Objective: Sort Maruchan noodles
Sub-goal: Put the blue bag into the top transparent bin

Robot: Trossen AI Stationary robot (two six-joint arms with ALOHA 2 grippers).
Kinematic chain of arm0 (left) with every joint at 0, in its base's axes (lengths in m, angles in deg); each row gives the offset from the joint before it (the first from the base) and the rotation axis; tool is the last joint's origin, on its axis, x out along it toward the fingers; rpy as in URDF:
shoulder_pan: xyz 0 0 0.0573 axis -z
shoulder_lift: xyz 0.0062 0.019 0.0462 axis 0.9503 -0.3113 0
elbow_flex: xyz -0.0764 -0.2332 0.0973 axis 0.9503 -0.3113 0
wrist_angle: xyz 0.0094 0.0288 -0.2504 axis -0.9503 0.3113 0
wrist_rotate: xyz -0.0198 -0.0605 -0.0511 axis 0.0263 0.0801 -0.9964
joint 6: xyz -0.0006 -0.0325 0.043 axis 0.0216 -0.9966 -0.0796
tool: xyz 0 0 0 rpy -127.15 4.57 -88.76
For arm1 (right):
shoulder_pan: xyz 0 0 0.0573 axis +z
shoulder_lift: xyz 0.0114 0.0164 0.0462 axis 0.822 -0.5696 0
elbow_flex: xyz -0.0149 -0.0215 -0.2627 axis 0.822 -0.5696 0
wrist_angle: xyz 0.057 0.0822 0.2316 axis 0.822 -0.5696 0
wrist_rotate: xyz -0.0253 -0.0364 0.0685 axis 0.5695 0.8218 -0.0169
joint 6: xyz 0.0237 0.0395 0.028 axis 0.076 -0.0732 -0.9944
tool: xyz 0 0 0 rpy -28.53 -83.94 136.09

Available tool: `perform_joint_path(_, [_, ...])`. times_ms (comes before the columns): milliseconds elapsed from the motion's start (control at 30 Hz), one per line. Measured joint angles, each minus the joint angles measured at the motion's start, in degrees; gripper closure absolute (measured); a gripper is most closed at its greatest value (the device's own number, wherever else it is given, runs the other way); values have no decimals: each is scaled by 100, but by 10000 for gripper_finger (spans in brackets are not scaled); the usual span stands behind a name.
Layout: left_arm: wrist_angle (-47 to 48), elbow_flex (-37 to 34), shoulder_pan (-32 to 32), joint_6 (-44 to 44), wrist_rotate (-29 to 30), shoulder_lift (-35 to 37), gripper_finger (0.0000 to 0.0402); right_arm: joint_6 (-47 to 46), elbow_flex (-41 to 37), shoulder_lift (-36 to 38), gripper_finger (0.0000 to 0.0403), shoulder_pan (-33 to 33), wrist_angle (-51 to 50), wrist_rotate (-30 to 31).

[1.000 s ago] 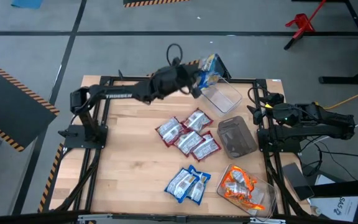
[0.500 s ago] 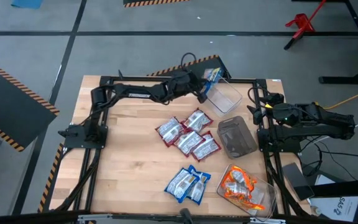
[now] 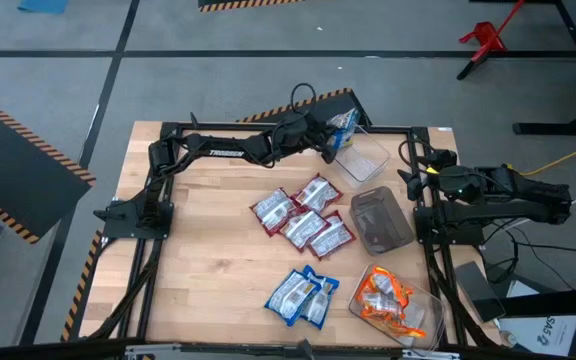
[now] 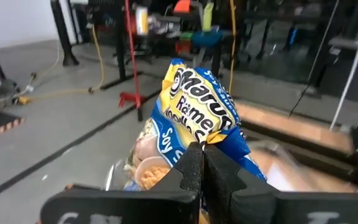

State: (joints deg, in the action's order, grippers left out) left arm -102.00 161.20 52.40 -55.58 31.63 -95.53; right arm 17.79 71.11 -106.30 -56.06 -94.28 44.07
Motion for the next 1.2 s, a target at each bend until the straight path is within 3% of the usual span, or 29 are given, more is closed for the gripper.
perform_joint_path(233, [283, 700, 321, 974, -164, -160, 401, 2, 0, 0, 52, 0, 2, 0])
perform_joint_path(567, [1208, 1586, 404, 1830, -41, -1104, 401, -18, 0, 0, 52, 0, 2, 37])
perform_joint_path(933, [1419, 1640, 400, 1838, 78, -1381, 395, -22, 0, 0, 52, 0, 2, 41])
perform_joint_path(1200, [1462, 1640, 291, 1685, -581, -1379, 343, -22, 0, 0, 52, 0, 1, 32])
